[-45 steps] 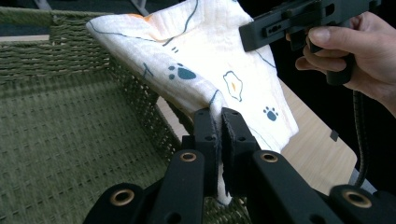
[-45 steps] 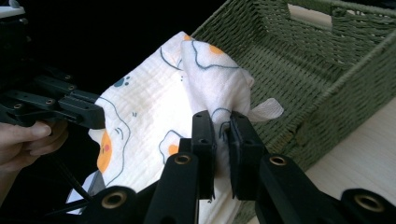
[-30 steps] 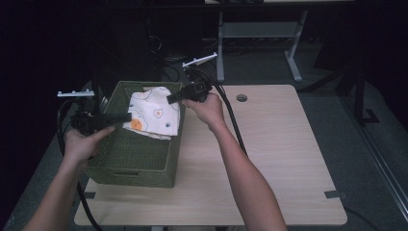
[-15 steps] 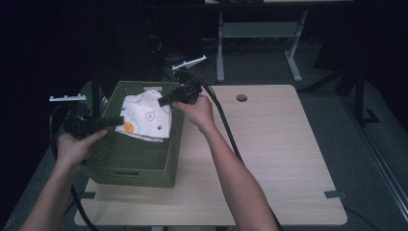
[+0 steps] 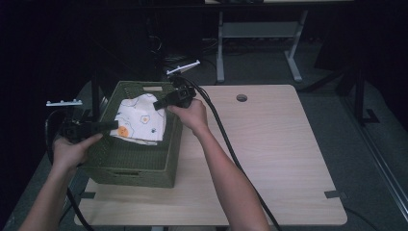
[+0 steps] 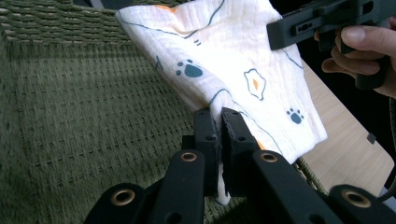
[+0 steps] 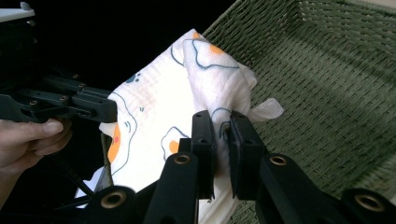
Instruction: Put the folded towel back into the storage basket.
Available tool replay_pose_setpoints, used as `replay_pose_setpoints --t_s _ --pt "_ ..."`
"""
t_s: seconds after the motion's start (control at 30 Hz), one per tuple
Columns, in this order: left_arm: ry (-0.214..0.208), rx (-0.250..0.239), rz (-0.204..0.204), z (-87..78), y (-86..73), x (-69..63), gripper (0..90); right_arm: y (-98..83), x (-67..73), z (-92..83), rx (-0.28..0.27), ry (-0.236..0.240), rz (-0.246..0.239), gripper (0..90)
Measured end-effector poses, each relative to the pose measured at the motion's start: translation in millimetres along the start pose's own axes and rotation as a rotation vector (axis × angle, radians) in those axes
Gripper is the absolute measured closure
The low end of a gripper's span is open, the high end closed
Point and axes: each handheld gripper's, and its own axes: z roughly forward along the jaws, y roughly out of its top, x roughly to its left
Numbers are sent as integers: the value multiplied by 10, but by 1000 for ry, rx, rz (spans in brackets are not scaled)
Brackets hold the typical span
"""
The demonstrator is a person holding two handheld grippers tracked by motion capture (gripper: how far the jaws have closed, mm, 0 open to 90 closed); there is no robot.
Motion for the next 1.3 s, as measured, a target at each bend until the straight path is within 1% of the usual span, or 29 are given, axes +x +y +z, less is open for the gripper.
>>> replay_pose_setpoints --t_s 0.27,0.3,0.43,0.57,0.63,0.87,0.97,1.17,1.2,1.3 --pt "41 40 18 47 -49 35 868 -27 -32 106 15 10 7 814" --pt "40 41 13 61 -58 38 868 -34 -37 120 16 11 10 815" --pt "44 53 12 98 -73 53 868 -72 -70 167 16 15 17 813" --pt "45 61 8 121 -78 78 868 -116 -118 200 20 5 25 813" --pt "51 70 10 137 -85 88 868 -132 -142 209 21 7 30 812" --pt "62 86 -10 174 -135 139 867 -182 -165 299 22 13 34 812" --pt "68 94 -17 195 -162 170 867 -210 -184 356 33 14 39 812" --pt "73 114 -17 241 -187 194 866 -259 -231 420 40 15 49 810" --pt "78 120 -9 247 -187 193 866 -263 -235 427 43 15 50 810" --pt "82 125 -5 270 -187 186 866 -270 -236 434 43 13 50 810"
